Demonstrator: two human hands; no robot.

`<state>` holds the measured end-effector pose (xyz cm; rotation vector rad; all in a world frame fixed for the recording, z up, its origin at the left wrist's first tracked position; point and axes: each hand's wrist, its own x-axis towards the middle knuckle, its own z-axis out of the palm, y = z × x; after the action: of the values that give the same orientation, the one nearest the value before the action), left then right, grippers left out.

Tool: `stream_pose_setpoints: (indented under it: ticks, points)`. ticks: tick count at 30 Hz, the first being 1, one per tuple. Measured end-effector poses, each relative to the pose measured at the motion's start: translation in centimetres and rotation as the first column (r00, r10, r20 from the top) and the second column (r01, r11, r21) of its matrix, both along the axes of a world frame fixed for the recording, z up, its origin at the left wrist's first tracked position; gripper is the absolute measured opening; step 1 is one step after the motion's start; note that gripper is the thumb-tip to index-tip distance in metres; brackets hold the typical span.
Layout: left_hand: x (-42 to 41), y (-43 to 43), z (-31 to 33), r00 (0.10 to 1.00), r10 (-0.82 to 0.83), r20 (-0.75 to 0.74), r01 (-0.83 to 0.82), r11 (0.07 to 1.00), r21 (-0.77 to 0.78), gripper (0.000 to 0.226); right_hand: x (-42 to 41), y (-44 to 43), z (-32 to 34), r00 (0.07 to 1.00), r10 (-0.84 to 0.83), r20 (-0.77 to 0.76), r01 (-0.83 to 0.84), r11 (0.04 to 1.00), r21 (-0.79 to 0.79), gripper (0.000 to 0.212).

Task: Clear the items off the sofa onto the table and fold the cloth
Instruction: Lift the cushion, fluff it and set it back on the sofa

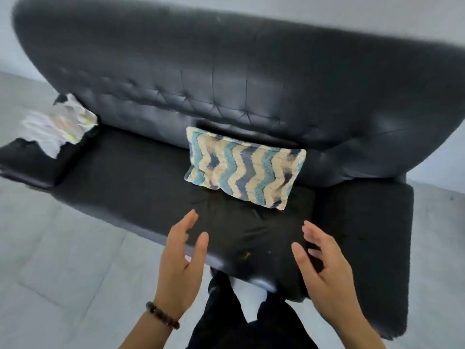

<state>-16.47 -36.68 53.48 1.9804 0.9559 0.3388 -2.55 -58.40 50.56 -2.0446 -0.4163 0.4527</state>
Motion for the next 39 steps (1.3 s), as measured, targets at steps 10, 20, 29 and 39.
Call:
stream_pose_setpoints:
  ticks: [10, 20, 29, 39]
  points:
    - [-19.5, -5.4, 5.0, 0.806, 0.592, -0.016, -0.589, 0.804, 0.084, 0.047, -8.6, 4.0, 1.9, 0.924, 0.360, -0.130, -0.341, 0.929, 0.146, 0.056]
    - [-35.9, -0.5, 4.4, 0.433, 0.879, 0.198, -0.890, 0.452, -0.061, 0.049, -21.1, 21.9, 6.0, 0.600, 0.781, 0.173, -0.796, 0.605, 0.028, 0.049]
    - [-52.9, 8.6, 4.7, 0.199, 0.938, 0.284, -0.971, 0.227, -0.072, 0.046, -38.3, 38.3, 7.2, 0.390, 0.886, 0.251, -0.911, 0.410, -0.033, 0.044]
    - [-65.8, 27.8, 3.0, 0.166, 0.957, 0.238, -0.980, 0.187, -0.070, 0.045, -52.8, 58.3, 3.2, 0.367, 0.905, 0.213, -0.928, 0.373, 0.012, 0.044]
